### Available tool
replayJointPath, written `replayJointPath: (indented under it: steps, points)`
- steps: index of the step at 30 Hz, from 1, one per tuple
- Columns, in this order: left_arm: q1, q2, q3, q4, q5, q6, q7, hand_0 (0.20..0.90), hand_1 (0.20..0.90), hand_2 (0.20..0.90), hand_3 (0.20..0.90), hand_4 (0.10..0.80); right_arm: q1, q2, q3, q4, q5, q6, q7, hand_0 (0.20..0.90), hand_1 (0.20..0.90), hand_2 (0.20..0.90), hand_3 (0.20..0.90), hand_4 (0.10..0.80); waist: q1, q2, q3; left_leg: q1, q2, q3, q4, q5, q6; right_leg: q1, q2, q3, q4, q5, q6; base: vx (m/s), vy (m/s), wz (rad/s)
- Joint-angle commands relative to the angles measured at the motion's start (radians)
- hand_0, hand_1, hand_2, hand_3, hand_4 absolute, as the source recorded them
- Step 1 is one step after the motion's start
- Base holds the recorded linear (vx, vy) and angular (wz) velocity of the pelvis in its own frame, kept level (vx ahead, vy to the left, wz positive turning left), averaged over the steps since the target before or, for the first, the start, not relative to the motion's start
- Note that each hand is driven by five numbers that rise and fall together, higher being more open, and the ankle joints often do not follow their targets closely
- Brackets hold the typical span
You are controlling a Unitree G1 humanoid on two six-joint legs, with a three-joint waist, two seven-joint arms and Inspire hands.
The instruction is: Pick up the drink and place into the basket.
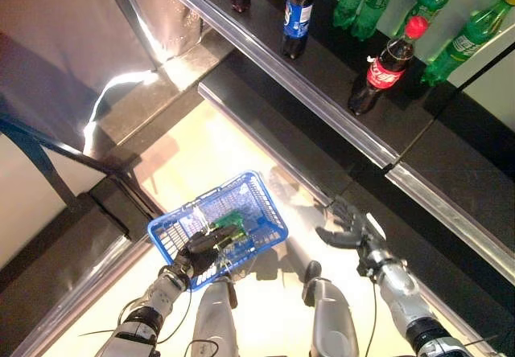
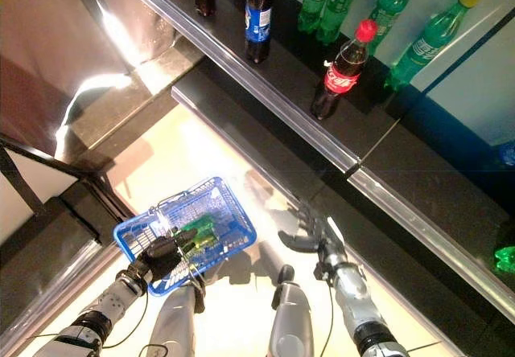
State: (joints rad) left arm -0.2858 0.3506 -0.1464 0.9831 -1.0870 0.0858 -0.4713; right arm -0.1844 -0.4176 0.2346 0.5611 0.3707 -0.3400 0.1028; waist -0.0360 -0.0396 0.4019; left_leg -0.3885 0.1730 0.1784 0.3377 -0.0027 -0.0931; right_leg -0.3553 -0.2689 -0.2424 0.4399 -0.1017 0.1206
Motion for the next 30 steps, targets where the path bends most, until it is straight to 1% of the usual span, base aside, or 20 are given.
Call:
replayJointPath:
  steps: [1, 4, 9, 15, 20, 25, 30]
  points:
    - [0.088, -0.008, -0.025, -0.144, -0.096, -0.007, -0.090, 0.300, 0.300, 0.300, 0.200, 0.100, -0.022, -0.070, 0.001, -0.170, -0.063, -0.113, -0.012, 0.900, 0.900, 0.900, 0.900, 0.800, 0.007, -0.017, -0.049, 0.021, 0.007, 0.040, 0.047, -0.065, 0.022, -0.036, -0.010, 0.039, -0.045, 0.083, 0.051, -0.041, -0.003, 0.00]
    - [0.089, -0.004, -0.035, -0.157, -0.106, -0.014, -0.089, 0.300, 0.300, 0.300, 0.200, 0.100, -0.060, -0.111, 0.005, -0.274, -0.072, -0.110, -0.011, 0.900, 0.900, 0.900, 0.900, 0.800, 0.006, -0.017, -0.036, 0.029, 0.007, 0.044, 0.030, -0.055, 0.022, -0.030, -0.006, 0.039, -0.061, 0.089, 0.054, -0.036, 0.000, -0.01]
    - [0.076, 0.002, -0.042, -0.158, -0.112, -0.018, -0.086, 0.300, 0.300, 0.300, 0.200, 0.100, -0.116, -0.146, 0.007, -0.372, -0.081, -0.126, -0.049, 0.900, 0.900, 0.900, 0.900, 0.800, 0.008, -0.020, -0.018, 0.034, 0.006, 0.048, 0.016, -0.046, 0.022, -0.018, -0.004, 0.032, -0.079, 0.098, 0.058, -0.020, -0.005, -0.01]
    - [0.063, 0.010, -0.037, -0.146, -0.121, -0.023, -0.091, 0.300, 0.300, 0.300, 0.200, 0.100, -0.153, -0.178, -0.040, -0.490, -0.027, -0.152, -0.095, 0.900, 0.900, 0.900, 0.900, 0.800, 0.003, -0.025, -0.002, 0.048, 0.003, 0.054, 0.015, -0.053, 0.027, 0.000, 0.003, 0.023, -0.092, 0.099, 0.056, 0.000, 0.000, 0.00]
    - [0.060, 0.007, -0.023, -0.133, -0.124, -0.028, -0.100, 0.300, 0.300, 0.300, 0.200, 0.100, -0.169, -0.156, -0.096, -0.509, 0.038, -0.203, -0.140, 0.900, 0.900, 0.900, 0.900, 0.800, 0.000, -0.022, 0.010, 0.065, 0.006, 0.064, 0.000, -0.053, 0.031, 0.011, 0.006, 0.014, -0.099, 0.099, 0.054, -0.002, -0.006, 0.08]
    - [0.063, 0.006, -0.003, -0.130, -0.139, -0.031, -0.092, 0.300, 0.300, 0.300, 0.200, 0.100, -0.166, -0.149, -0.143, -0.495, 0.032, -0.236, -0.191, 0.900, 0.900, 0.900, 0.900, 0.800, 0.000, -0.021, 0.016, 0.080, 0.001, 0.068, -0.009, -0.056, 0.038, 0.022, 0.005, 0.007, -0.107, 0.101, 0.055, 0.000, 0.000, 0.00]
    - [0.064, 0.015, 0.022, -0.113, -0.138, -0.031, -0.082, 0.300, 0.300, 0.300, 0.200, 0.100, -0.156, -0.155, -0.181, -0.495, 0.030, -0.267, -0.243, 0.900, 0.900, 0.900, 0.900, 0.800, 0.002, -0.029, 0.022, 0.089, 0.002, 0.073, -0.014, -0.061, 0.045, 0.031, 0.006, -0.002, -0.113, 0.105, 0.057, 0.016, -0.030, 0.01]
